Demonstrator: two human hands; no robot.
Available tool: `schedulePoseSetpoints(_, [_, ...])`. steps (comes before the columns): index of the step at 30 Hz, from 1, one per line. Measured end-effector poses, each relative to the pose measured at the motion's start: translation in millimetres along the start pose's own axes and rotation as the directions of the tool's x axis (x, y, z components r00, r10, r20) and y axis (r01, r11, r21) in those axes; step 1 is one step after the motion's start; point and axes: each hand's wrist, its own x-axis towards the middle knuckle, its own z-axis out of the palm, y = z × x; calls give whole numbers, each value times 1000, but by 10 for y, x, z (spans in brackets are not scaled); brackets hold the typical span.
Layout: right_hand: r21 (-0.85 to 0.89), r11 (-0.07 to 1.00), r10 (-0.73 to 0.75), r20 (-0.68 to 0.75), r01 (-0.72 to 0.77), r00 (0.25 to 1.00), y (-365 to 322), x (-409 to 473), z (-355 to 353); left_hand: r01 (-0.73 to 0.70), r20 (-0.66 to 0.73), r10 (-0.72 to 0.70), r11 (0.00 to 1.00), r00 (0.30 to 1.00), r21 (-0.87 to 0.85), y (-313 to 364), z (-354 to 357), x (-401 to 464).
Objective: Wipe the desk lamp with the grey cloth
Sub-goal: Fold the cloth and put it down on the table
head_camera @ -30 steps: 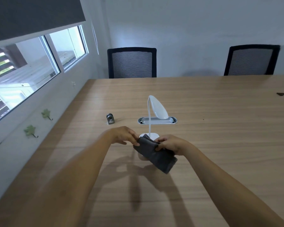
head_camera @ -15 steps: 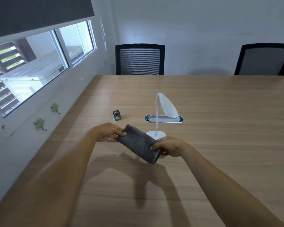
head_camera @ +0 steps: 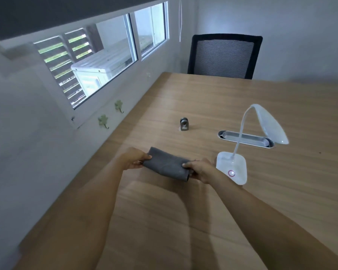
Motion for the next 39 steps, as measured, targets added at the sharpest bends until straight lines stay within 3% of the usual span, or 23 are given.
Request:
schedulePoseSetpoints(7, [-80, 996, -31, -7, 31, 999, 139, 79, 150, 7, -108, 3, 996, 994, 93, -196, 120, 125])
schedulePoseSetpoints(12, [-141, 989, -56, -43, 50, 997, 200, 153, 60, 21, -247, 122, 862, 961, 506, -232, 119, 196])
schedulePoseSetpoints(16, [-258, 956, -169, -107, 137, 980, 180, -131, -194, -128, -194, 346, 723, 918, 679, -105, 295, 152])
schedulePoseSetpoints(21, [-479, 833, -439, -269, 276, 858, 411, -381, -714, -385, 77, 544, 480, 836, 788, -2, 971, 21])
schedulePoseSetpoints(25, [-695, 704, -532, -375, 150, 759, 727, -474, -1162, -472, 237, 563, 318, 792, 822, -68, 1556, -134])
schedulePoseSetpoints(31, [-781, 593, -355, -472, -197, 807, 1246, -478, -1465, -504, 342, 437, 335, 832, 796, -351, 1937, -230])
schedulePoseSetpoints(35, [-768, 589, -309, -501, -251, 808, 1375, -500, -1529, -497, 345, 428, 322, 836, 806, -543, 1906, -168])
schedulePoseSetpoints(39, [-754, 623, -339, -497, -205, 799, 1320, -535, -1558, -514, 337, 465, 331, 819, 792, -575, 1907, -181])
